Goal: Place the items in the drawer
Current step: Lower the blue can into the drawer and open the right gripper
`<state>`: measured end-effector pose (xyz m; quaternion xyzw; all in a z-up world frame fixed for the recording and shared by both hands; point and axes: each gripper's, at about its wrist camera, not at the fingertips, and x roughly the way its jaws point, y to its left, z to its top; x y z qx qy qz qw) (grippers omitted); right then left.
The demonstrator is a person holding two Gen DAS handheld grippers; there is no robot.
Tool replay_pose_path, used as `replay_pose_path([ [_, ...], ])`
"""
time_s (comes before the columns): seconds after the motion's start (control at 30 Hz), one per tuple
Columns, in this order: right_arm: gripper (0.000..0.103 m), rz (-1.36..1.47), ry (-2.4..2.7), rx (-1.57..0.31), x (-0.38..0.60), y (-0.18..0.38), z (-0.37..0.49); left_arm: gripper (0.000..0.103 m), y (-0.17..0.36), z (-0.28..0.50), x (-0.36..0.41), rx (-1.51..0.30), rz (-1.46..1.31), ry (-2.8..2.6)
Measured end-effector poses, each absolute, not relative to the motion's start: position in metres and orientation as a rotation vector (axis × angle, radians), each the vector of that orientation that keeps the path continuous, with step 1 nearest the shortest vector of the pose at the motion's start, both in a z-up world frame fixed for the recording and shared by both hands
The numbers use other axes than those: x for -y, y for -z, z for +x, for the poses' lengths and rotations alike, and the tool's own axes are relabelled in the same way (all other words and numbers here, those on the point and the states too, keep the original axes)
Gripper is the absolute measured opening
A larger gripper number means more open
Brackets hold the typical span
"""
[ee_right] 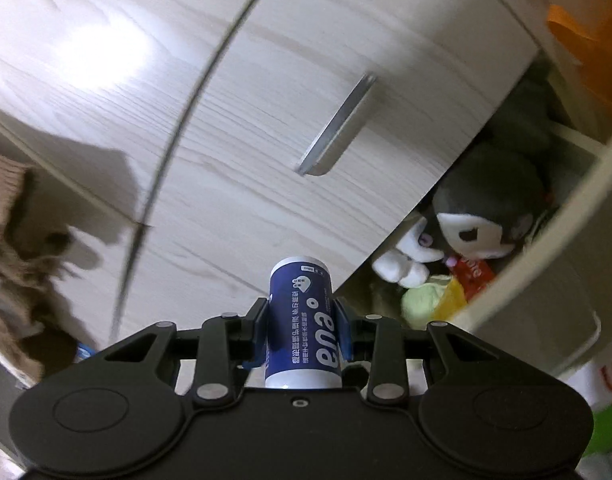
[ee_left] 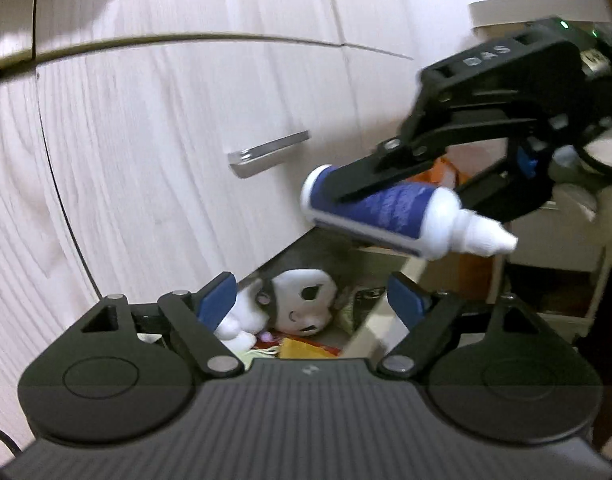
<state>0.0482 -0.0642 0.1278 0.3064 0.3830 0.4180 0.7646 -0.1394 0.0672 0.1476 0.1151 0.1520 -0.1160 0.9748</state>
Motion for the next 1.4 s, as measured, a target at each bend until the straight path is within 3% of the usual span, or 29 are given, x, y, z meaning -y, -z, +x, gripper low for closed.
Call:
replay_pose_path([
  [0.27,0.039,0.5,-0.837,-0.933,0.029,-0.112,0.075,0.087,-0.129,-0.122,-0.082,-0.378,0.142,0.272],
  [0.83,0.04,0.212,-0.686,-0.863,0.006,-0.112,0.078,0.089,-0.116,-0.119,-0.082,-0.442,0.021,0.401],
  [1.0,0.043,0.016,-0.639,-0.82,-0.009,-0.109,0.073,0.089,-0.113,-0.122,-0.084,-0.446,-0.001,0.411],
  [1.17,0.053,0.055,-0.633,-0.8,-0.001,-0.111,0.073,0.089,-0.11,-0.116,-0.084,-0.453,0.009,0.391],
  [1.4,0.055,0.052,-0.619,-0.755,0.013,-0.12,0.058,0.089,-0.108,-0.115,-0.082,-0.461,0.016,0.381],
])
